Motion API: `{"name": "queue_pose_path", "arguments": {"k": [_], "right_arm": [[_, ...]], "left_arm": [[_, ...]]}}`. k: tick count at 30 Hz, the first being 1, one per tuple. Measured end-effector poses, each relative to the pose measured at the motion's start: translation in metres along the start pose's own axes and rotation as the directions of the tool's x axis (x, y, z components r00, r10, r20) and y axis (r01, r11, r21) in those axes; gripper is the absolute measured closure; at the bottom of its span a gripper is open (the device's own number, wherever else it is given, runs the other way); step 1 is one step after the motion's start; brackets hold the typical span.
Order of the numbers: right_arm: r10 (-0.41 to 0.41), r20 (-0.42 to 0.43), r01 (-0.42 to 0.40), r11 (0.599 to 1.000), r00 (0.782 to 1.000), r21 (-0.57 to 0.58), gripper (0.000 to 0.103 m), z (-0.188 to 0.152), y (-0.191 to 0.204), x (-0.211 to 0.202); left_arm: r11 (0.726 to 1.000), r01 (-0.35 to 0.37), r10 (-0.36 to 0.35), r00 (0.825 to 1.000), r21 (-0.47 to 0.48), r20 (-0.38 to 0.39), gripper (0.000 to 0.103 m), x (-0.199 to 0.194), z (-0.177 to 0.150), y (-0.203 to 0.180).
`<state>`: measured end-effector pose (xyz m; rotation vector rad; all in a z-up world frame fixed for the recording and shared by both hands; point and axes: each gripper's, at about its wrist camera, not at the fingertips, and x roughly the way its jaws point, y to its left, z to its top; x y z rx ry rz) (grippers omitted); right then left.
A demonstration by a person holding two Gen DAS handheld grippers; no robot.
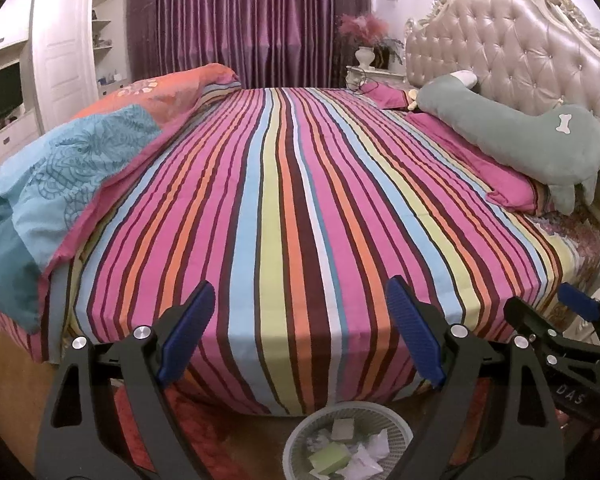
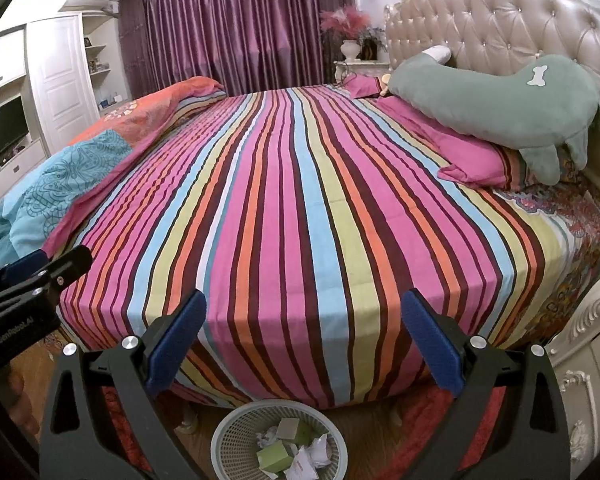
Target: Collect trash
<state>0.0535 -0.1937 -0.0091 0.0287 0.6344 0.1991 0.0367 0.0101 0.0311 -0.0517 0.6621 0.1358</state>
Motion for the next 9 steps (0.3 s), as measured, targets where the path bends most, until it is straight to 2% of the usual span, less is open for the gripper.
{"name": "queue_pose_path", "arguments": {"k": [2, 9], "right_arm": [[0.0, -0.001, 0.0, 1.0, 1.0, -0.002, 0.009, 0.0001, -0.0005, 0.0002], [0.002, -0.002, -0.002, 1.0, 1.0, 0.0, 0.009, 0.0001, -0.0009, 0.0004]], "left_arm": [[1.0, 0.018, -0.018, 1.0, 0.006, -0.008, 0.018, 0.001, 0.0, -0.0015], [1.0, 0.016, -0.016, 1.0, 0.02, -0.008, 0.018, -0.0008, 0.0005, -0.0063]]}}
